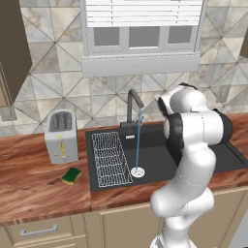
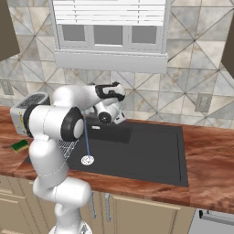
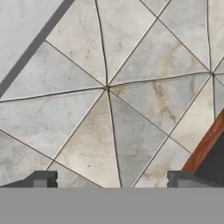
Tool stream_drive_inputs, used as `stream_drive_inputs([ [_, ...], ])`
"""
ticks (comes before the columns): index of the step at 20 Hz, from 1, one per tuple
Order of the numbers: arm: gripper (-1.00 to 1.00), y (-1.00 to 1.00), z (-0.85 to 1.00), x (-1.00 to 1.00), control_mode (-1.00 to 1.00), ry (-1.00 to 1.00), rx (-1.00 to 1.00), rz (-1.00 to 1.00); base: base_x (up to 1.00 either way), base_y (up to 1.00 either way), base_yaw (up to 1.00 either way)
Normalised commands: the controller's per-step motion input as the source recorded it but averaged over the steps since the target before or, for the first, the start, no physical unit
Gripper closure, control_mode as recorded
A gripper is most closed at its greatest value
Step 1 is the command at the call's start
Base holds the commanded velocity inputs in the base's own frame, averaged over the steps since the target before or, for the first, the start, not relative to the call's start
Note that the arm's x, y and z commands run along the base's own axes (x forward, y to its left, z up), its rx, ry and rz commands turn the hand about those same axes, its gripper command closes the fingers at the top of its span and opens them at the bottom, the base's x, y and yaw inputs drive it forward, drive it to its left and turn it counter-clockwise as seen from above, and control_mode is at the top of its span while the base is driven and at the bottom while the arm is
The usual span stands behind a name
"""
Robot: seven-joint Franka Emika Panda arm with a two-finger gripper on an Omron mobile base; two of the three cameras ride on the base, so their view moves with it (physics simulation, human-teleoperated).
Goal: Soak the sponge with water for a few seconds and then drop it inside the sink.
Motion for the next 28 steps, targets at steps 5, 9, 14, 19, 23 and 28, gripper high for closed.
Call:
stream_drive_inputs([
  [5,-1.0,-0.31,0.0,-0.46,-1.0,0.22,0.09,-0.11,0.0,0.0,0.0],
  [9,-1.0,-0.33,0.02,-0.41,-1.0,0.23,0.06,-0.11,0.0,0.0,0.0],
  [14,-1.0,-0.33,0.12,-0.36,-1.0,0.24,0.06,-0.09,0.0,0.0,0.0],
  [19,-1.0,-0.29,0.2,-0.3,-1.0,0.25,0.06,-0.08,0.0,0.0,0.0],
  [23,-1.0,-0.19,0.37,-0.13,-1.0,0.21,0.04,-0.03,0.0,0.0,0.0],
  [28,-1.0,-0.16,0.66,0.0,-1.0,0.16,0.03,0.0,0.0,0.0,0.0],
])
